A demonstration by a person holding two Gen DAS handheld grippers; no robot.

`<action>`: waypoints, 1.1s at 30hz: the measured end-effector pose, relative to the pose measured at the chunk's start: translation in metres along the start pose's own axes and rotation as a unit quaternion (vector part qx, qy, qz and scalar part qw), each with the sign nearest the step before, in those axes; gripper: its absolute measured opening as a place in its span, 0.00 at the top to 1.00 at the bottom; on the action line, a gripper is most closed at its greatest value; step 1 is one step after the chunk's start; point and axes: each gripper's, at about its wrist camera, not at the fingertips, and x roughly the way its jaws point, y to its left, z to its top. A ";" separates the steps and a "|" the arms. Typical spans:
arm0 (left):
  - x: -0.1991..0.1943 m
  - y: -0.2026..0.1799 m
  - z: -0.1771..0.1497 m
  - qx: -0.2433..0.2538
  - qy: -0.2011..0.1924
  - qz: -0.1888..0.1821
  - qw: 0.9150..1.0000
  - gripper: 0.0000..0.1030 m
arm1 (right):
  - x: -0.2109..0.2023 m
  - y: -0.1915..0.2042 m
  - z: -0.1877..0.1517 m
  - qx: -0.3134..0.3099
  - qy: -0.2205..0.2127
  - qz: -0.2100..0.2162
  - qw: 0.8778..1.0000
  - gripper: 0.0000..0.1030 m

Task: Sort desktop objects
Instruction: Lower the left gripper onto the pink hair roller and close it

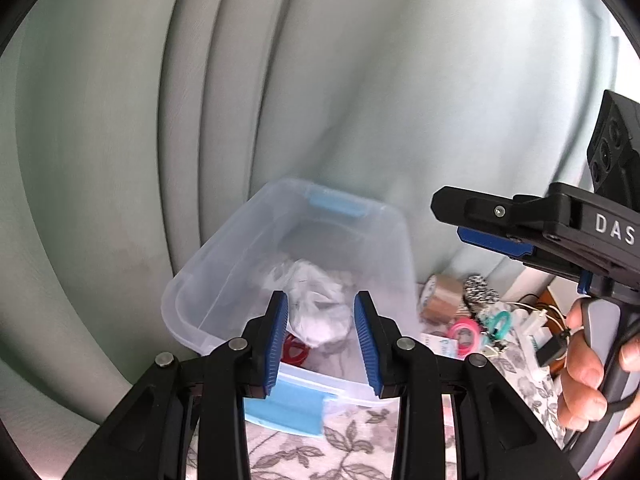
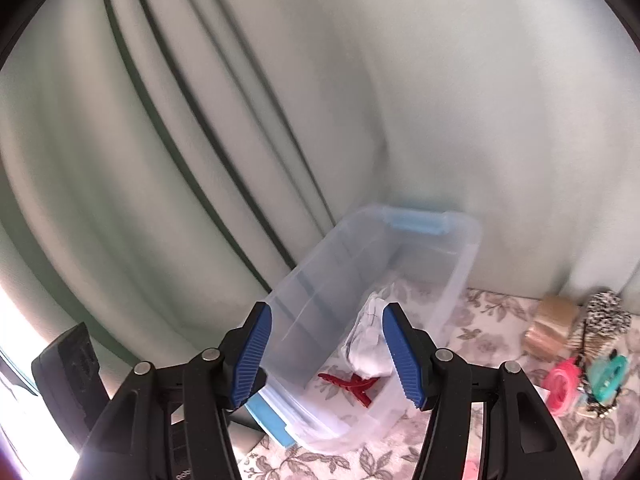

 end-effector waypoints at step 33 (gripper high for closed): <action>0.037 -0.160 -0.142 0.051 0.168 -0.064 0.982 0.46 | -0.109 -0.211 -0.175 0.202 0.001 -0.130 0.971 0.37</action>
